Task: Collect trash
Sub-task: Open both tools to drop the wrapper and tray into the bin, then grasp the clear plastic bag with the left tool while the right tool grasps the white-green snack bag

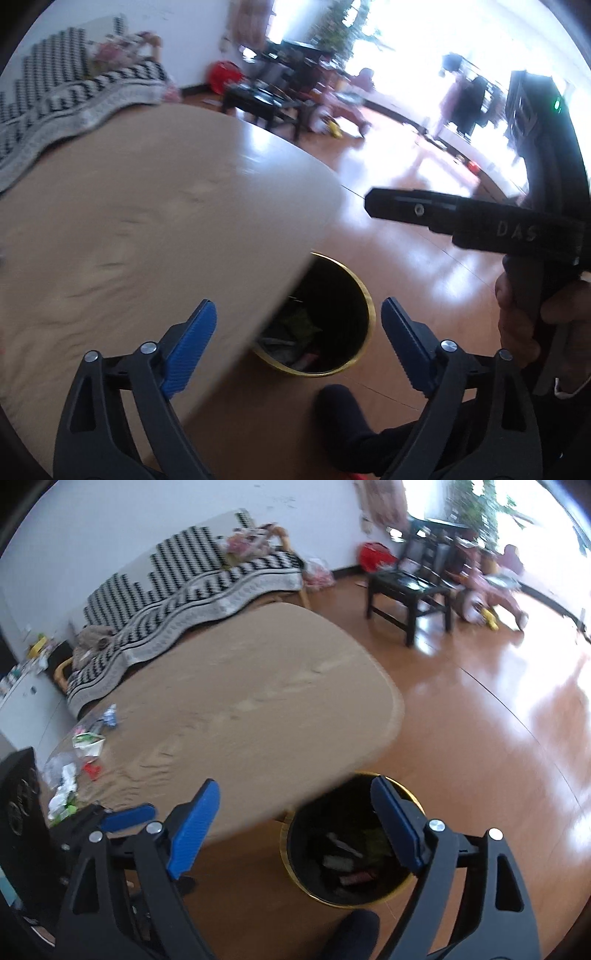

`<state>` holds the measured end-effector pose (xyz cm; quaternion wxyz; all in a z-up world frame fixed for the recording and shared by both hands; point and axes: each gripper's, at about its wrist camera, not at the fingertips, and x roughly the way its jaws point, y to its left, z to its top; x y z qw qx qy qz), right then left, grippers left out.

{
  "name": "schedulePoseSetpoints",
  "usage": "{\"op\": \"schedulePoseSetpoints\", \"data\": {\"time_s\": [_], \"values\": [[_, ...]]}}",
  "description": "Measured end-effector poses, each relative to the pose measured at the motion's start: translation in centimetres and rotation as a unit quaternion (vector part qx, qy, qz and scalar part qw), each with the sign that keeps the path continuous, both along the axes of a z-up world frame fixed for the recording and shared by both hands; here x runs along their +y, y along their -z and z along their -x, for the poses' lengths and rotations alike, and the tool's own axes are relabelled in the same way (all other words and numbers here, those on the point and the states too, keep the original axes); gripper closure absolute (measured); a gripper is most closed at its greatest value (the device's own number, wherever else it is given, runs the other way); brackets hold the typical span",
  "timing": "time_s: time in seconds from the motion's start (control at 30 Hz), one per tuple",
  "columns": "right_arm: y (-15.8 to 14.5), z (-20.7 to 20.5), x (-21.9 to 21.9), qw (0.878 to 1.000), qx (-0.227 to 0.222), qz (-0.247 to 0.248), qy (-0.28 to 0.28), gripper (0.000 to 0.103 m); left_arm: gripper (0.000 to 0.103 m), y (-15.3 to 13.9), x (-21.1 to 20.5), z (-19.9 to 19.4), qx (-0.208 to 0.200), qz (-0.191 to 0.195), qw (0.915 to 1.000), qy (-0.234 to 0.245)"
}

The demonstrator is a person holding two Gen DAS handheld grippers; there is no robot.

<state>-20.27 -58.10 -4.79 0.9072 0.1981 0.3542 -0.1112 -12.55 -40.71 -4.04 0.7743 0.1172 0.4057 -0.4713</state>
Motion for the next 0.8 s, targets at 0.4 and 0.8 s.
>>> {"op": "schedulePoseSetpoints", "data": {"time_s": [0.4, 0.8], "values": [[-4.0, -10.7, 17.8, 0.989, -0.042, 0.008, -0.141, 0.022, 0.009, -4.9, 22.1, -6.3, -0.057, -0.011, 0.9713, -0.231], [-2.5, -16.6, 30.8, 0.972, -0.035, 0.014, -0.232, 0.019, 0.009, -5.7, 37.6, -8.7, -0.053, -0.004, 0.9293, -0.365]]}}
